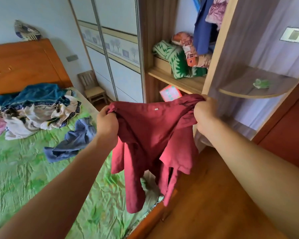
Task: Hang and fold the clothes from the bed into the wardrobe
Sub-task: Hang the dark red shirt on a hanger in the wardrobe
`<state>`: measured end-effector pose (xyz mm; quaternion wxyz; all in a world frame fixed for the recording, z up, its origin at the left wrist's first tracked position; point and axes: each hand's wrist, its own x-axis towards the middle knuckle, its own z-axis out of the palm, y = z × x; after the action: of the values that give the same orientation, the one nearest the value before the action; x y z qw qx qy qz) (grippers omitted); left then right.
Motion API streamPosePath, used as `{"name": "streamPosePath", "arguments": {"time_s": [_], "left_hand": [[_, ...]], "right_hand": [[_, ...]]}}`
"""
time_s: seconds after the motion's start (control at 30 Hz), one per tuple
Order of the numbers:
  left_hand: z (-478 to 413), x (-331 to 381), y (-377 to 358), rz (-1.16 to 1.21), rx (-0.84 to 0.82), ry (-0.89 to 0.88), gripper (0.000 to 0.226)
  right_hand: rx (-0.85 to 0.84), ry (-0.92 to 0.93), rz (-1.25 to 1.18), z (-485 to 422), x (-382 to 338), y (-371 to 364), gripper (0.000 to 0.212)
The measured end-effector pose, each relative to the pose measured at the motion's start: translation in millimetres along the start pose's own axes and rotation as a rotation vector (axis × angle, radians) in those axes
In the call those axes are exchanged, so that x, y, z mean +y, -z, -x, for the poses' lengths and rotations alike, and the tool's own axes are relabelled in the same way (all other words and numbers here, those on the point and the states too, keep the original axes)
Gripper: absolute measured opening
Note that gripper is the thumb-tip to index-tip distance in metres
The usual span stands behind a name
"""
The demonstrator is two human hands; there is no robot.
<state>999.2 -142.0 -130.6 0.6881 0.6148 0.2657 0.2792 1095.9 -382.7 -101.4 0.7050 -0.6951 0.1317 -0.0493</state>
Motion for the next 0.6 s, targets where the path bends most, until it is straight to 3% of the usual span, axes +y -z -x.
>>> {"name": "streamPosePath", "arguments": {"time_s": [0.33, 0.6], "left_hand": [[41.6, -20.0, -134.9, 0.143, 0.048, 0.061, 0.042], [21.6, -36.8, -186.8, 0.17, 0.072, 0.077, 0.033]], "right_hand": [[-0.079, -0.157, -0.199, -77.6, -13.1, 108.5, 0.039], [-0.14, -0.14, -0.013, -136.2, -15.5, 109.0, 0.032]]}}
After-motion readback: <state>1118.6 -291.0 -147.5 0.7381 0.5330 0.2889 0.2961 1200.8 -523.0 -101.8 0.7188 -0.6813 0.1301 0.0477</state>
